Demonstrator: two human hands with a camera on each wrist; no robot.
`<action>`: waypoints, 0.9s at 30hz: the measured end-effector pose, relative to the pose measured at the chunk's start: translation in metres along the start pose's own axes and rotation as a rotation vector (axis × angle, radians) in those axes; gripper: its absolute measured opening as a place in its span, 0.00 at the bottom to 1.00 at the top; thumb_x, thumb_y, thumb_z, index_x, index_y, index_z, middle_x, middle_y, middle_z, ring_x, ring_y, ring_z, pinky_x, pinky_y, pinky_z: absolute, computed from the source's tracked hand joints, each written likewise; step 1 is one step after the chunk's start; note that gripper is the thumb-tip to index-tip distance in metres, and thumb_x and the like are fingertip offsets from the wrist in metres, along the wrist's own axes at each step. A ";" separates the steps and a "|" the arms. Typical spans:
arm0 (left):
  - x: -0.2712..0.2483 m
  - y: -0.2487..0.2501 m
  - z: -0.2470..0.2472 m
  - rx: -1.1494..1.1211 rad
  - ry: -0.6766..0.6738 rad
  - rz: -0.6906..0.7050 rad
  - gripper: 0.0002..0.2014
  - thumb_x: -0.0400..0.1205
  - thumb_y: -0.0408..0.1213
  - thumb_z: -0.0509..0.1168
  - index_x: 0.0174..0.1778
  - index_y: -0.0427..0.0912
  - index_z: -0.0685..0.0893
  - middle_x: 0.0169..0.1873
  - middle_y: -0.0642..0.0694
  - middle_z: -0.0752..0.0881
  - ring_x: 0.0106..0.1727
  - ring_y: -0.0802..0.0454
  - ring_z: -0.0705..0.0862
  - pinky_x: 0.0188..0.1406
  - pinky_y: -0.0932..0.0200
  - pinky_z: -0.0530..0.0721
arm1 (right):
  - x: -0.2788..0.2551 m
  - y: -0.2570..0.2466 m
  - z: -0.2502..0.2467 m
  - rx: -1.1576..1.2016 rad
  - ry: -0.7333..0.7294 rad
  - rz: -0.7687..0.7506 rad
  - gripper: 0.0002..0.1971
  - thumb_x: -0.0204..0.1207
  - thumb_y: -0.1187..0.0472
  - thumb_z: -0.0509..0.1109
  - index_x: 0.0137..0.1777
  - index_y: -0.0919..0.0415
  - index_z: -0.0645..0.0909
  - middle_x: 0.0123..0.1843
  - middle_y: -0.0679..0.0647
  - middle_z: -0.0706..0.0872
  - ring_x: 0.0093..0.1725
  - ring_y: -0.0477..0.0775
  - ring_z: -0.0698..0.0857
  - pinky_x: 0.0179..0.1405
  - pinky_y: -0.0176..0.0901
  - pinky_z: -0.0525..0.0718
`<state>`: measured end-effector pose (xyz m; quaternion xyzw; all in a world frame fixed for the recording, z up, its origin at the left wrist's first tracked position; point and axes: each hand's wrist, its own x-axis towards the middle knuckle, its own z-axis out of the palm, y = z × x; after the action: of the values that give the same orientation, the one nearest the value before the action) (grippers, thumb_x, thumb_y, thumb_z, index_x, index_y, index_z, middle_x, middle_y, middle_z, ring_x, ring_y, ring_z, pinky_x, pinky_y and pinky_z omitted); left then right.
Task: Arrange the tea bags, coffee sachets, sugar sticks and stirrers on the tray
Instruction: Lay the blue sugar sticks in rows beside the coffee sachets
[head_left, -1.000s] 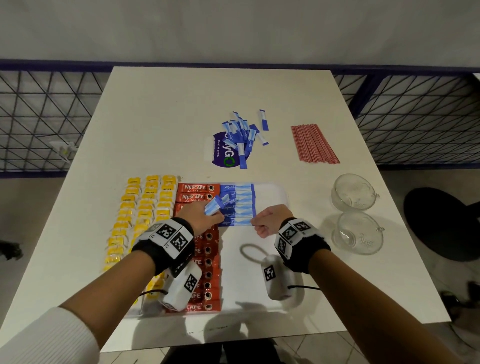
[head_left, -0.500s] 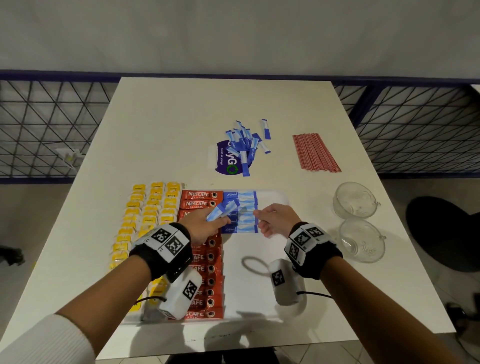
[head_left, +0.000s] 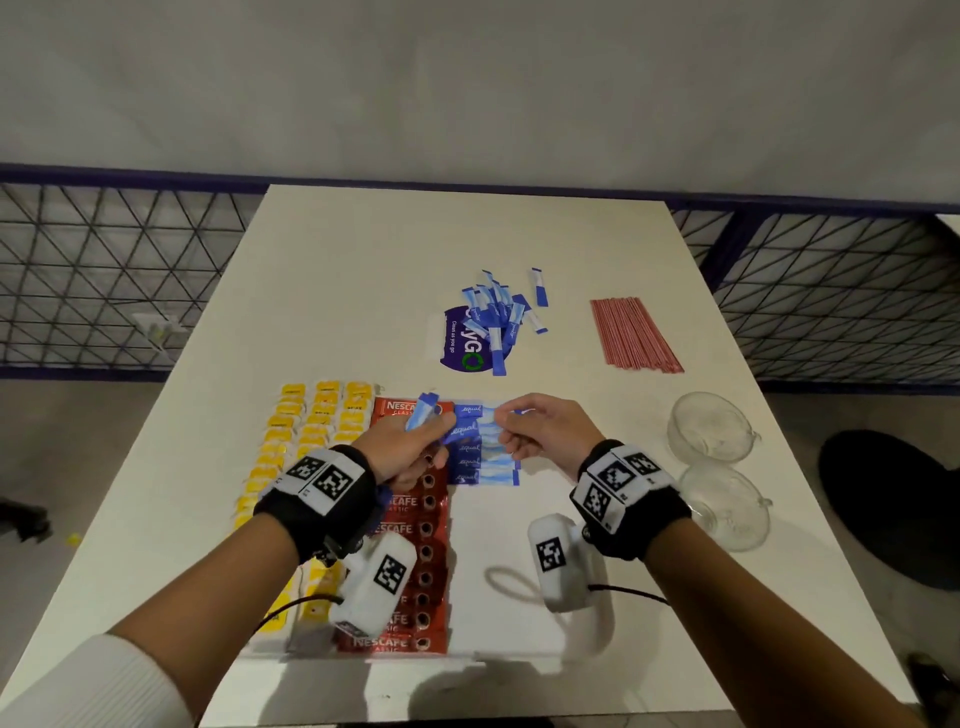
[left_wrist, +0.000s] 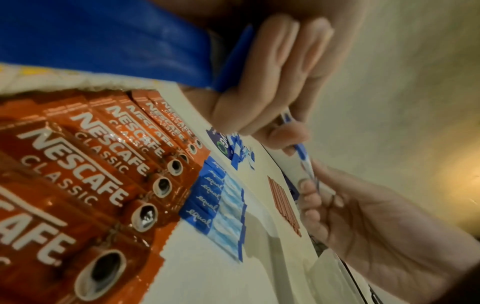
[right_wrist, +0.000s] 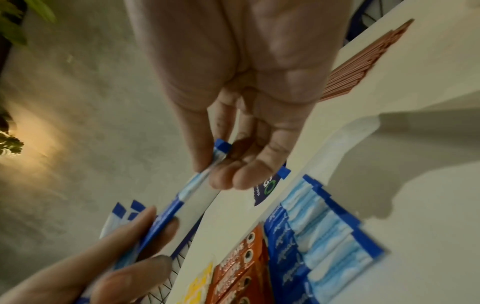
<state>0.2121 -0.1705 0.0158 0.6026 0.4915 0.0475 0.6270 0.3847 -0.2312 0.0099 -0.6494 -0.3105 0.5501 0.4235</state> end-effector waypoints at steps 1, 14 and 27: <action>0.001 -0.002 -0.002 0.009 0.001 0.002 0.23 0.85 0.47 0.57 0.27 0.38 0.72 0.06 0.51 0.67 0.09 0.58 0.60 0.13 0.67 0.59 | 0.000 0.002 -0.001 0.004 0.004 0.019 0.06 0.76 0.70 0.68 0.38 0.63 0.79 0.31 0.60 0.81 0.19 0.41 0.79 0.24 0.29 0.81; 0.014 -0.024 0.011 0.267 0.112 -0.088 0.20 0.82 0.48 0.63 0.27 0.43 0.71 0.19 0.47 0.70 0.18 0.52 0.66 0.20 0.62 0.64 | -0.009 0.036 -0.018 0.083 -0.029 0.204 0.06 0.76 0.77 0.65 0.43 0.66 0.78 0.33 0.62 0.82 0.20 0.44 0.82 0.26 0.31 0.83; 0.024 -0.023 0.019 0.783 0.100 0.023 0.12 0.84 0.44 0.59 0.50 0.38 0.80 0.38 0.44 0.79 0.42 0.47 0.77 0.37 0.60 0.70 | -0.002 0.056 -0.011 -0.123 0.005 0.443 0.09 0.75 0.69 0.70 0.35 0.67 0.75 0.41 0.63 0.86 0.23 0.47 0.83 0.26 0.32 0.83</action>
<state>0.2248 -0.1746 -0.0201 0.7985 0.4955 -0.1075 0.3245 0.3912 -0.2606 -0.0388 -0.7277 -0.1923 0.6079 0.2530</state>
